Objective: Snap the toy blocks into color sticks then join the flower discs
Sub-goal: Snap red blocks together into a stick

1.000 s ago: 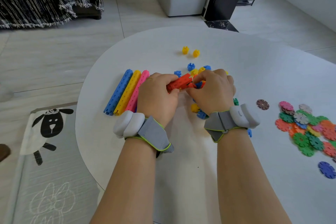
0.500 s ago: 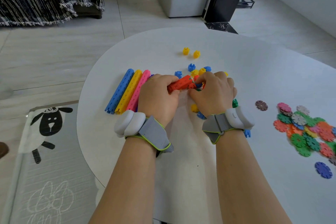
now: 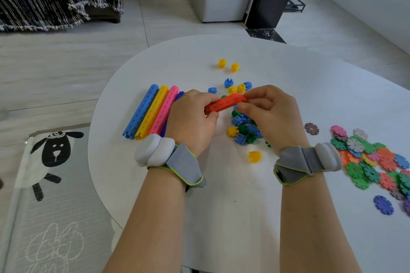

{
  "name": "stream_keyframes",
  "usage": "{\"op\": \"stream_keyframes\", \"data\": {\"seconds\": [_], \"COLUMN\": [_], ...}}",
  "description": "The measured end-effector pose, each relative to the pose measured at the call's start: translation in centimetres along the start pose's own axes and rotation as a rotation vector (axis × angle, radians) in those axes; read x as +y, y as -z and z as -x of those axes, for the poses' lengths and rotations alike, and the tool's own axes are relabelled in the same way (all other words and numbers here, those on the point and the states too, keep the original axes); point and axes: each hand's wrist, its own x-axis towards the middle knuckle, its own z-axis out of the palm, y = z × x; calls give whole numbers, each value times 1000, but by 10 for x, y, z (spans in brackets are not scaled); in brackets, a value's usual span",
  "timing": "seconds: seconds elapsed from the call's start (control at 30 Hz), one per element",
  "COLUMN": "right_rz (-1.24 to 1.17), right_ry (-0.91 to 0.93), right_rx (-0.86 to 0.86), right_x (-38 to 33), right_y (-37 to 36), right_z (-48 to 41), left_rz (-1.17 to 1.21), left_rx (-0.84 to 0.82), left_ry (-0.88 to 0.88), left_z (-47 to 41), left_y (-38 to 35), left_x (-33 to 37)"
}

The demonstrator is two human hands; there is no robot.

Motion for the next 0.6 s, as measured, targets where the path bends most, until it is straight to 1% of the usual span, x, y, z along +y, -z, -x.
{"op": "stream_keyframes", "data": {"seconds": [0.1, 0.23, 0.37, 0.6], "right_rz": [-53, -98, -85, -115], "right_ry": [39, 15, 2, -29], "right_rx": [-47, -91, -120, -155], "right_x": [2, 7, 8, 8], "right_y": [6, 10, 11, 5], "right_z": [1, 2, 1, -1], "left_rz": [50, 102, 98, 136], "left_rx": [-25, -53, -72, -54], "left_ry": [-29, -39, -39, -38], "left_z": [2, 3, 3, 5], "left_y": [0, -1, -2, -1], "left_x": [2, 4, 5, 8]}}
